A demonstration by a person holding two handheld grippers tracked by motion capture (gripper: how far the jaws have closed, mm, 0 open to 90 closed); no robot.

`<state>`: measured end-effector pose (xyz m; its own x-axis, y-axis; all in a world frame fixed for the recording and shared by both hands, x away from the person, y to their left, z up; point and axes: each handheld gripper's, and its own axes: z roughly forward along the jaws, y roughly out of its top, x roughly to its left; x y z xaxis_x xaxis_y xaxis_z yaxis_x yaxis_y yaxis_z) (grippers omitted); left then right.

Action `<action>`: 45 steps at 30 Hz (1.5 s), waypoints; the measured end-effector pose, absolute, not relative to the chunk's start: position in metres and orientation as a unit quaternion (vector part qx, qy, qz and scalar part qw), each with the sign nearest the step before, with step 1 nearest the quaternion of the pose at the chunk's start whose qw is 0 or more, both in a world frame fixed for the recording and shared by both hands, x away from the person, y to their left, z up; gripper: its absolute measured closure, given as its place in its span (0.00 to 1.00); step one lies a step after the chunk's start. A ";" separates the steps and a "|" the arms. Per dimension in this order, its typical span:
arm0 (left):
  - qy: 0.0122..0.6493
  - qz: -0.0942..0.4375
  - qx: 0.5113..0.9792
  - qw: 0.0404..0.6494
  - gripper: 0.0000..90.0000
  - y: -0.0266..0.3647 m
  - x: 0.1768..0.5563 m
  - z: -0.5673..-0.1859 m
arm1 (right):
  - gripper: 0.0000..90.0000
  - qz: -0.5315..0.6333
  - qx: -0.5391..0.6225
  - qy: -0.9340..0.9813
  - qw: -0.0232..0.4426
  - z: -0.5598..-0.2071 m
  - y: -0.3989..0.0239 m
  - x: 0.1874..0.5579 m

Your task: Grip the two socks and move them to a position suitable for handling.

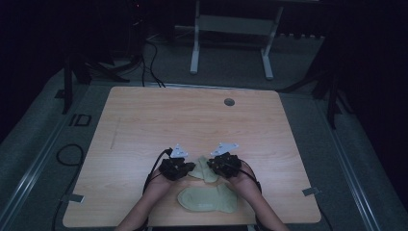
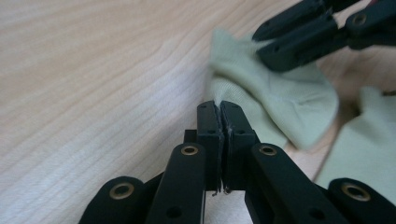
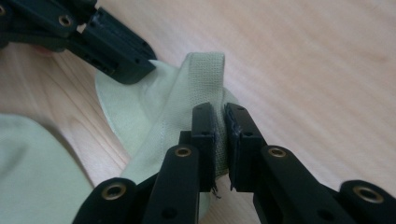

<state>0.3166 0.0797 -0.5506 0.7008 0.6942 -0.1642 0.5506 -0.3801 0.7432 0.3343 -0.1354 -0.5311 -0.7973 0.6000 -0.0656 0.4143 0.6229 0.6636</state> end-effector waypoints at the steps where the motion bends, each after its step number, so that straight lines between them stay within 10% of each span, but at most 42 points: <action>1: 0.377 0.086 0.823 0.416 0.97 0.081 0.316 -0.547 | 0.92 0.335 0.286 0.887 0.140 -0.526 -0.138 0.334; 17: 0.389 0.119 0.813 0.417 0.97 0.102 0.308 -0.520 | 0.94 0.385 0.328 0.847 0.162 -0.485 -0.186 0.333; 35: 0.397 0.092 0.828 0.385 0.97 0.094 0.315 -0.562 | 0.93 0.332 0.380 0.855 0.116 -0.544 -0.207 0.345; 40: 0.408 0.098 0.814 0.402 0.70 0.101 0.316 -0.555 | 0.75 0.332 0.391 0.852 0.103 -0.548 -0.211 0.345; 45: 0.392 0.109 0.808 0.427 0.75 0.095 0.312 -0.542 | 0.66 0.354 0.381 0.846 0.114 -0.531 -0.206 0.340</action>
